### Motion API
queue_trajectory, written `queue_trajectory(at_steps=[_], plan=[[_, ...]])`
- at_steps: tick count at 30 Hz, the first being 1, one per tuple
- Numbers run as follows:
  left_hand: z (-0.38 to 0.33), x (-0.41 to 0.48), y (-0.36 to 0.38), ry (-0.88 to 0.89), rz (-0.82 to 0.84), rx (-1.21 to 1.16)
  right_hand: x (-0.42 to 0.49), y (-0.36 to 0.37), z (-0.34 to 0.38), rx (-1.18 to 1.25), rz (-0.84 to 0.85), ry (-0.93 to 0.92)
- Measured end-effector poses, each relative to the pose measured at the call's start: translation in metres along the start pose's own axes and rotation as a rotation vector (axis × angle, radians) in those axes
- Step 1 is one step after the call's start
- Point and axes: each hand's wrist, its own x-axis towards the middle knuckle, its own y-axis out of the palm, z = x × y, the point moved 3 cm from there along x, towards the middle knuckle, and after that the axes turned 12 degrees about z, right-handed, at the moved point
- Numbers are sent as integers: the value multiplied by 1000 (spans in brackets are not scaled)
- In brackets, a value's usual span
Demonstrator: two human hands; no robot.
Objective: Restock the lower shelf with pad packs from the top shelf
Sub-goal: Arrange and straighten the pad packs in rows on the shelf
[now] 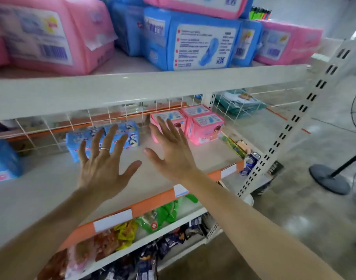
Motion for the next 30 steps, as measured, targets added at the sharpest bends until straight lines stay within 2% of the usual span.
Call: queue_trajectory(at_steps=[8, 15, 23, 30], plan=[[-77, -53, -30, -107, -73, 60, -69, -54, -13, 12, -35, -165], [-156, -86, -66, -110, -172, 133, -123, -113, -38, 59, -87, -210], [-224, -71, -132, 3, -326, 161, -134, -192, -54, 50, -267, -291], [-247, -25, -193, 128, -480, 176, -104, -248, -57, 16, -370, -281]])
